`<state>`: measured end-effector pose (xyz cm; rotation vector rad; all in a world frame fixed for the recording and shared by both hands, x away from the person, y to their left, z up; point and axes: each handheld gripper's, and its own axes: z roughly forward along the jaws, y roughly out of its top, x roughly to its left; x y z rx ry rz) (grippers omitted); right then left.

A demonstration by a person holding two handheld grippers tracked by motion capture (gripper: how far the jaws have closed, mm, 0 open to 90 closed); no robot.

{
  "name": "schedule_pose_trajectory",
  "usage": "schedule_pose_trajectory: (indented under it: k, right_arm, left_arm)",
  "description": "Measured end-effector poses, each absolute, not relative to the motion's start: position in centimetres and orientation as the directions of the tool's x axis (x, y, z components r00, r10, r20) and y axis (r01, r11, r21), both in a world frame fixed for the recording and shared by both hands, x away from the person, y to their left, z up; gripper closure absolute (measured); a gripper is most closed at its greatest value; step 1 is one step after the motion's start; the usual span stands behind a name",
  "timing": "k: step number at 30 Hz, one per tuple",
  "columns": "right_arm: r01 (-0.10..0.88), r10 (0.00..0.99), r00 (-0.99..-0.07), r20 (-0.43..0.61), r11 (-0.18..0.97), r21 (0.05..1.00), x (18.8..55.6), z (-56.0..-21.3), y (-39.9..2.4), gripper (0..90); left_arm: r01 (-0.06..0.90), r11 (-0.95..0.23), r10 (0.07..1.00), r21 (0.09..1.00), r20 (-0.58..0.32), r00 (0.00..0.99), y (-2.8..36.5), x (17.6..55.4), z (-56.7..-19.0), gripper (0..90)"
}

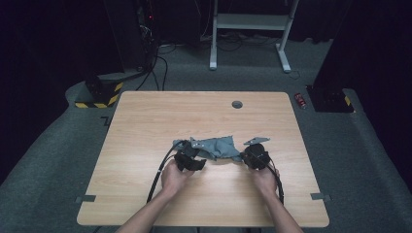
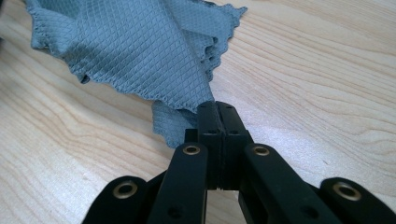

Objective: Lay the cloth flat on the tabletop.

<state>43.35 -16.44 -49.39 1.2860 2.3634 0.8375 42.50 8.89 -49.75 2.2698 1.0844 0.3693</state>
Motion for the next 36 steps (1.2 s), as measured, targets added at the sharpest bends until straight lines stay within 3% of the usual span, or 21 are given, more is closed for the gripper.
schedule_pose_trajectory:
  k: [6, 9, 11, 13, 21, 23, 24, 27, 30, 33, 34, 36]
  right_arm:
    - [0.646, 0.844, -0.537, -0.009, 0.417, 0.639, 43.2, -49.1, -16.6, 89.7]
    - [0.646, 0.845, -0.535, -0.004, 0.413, 0.642, 43.2, -49.0, -16.7, 89.7]
    - [0.646, 0.846, -0.534, -0.005, 0.411, 0.643, 43.1, -49.0, -16.7, 89.7]
    - [0.637, 0.842, -0.540, -0.008, 0.415, 0.650, 43.0, -48.9, -16.6, 89.7]
    - [0.611, 0.832, -0.554, -0.012, 0.417, 0.673, 42.5, -48.1, -16.7, 89.7]
    - [0.614, 0.834, -0.552, -0.010, 0.415, 0.671, 42.5, -48.1, -16.6, 89.6]
    - [0.613, 0.833, -0.553, -0.011, 0.416, 0.672, 42.6, -48.2, -16.6, 89.7]
    - [0.612, 0.830, -0.558, -0.008, 0.418, 0.672, 42.7, -48.2, -16.2, 89.7]
    - [0.610, 0.827, -0.562, -0.010, 0.422, 0.671, 42.6, -48.1, -15.9, 89.7]
    - [0.609, 0.830, -0.558, -0.009, 0.417, 0.674, 42.7, -48.0, -16.1, 89.7]
    - [0.608, 0.830, -0.558, -0.010, 0.417, 0.676, 42.7, -47.9, -16.3, 89.7]
    - [0.607, 0.830, -0.557, -0.012, 0.417, 0.676, 42.7, -47.8, -16.3, 89.7]
  left_arm:
    - [0.611, -0.480, 0.793, 0.629, 0.012, 0.609, 7.8, 43.9, -50.7, 55.9]
    - [0.611, -0.472, 0.798, 0.635, 0.012, 0.603, 8.1, 44.2, -50.7, 69.2]
    - [0.616, -0.489, 0.791, 0.617, 0.015, 0.612, 8.3, 44.6, -50.5, 87.1]
    - [0.609, -0.514, 0.777, 0.604, 0.028, 0.629, 8.4, 44.7, -50.3, 90.0]
    - [0.587, -0.491, 0.752, 0.644, -0.027, 0.658, 9.7, 43.7, -48.3, 90.0]
    - [0.586, -0.485, 0.753, 0.650, -0.031, 0.658, 9.5, 43.6, -48.4, 79.4]
    - [0.598, -0.473, 0.760, 0.647, -0.044, 0.648, 9.2, 43.8, -48.7, 79.4]
    - [0.615, -0.457, 0.775, 0.643, -0.051, 0.629, 8.5, 44.2, -49.4, 66.4]
    - [0.630, -0.438, 0.794, 0.641, -0.052, 0.606, 8.0, 44.8, -50.0, 61.6]
    - [0.639, -0.432, 0.804, 0.636, -0.049, 0.592, 7.6, 45.2, -50.6, 62.8]
    - [0.633, -0.438, 0.806, 0.638, -0.034, 0.592, 7.6, 45.2, -50.6, 69.3]
    - [0.620, -0.461, 0.802, 0.635, -0.002, 0.598, 7.7, 45.3, -50.6, 74.0]
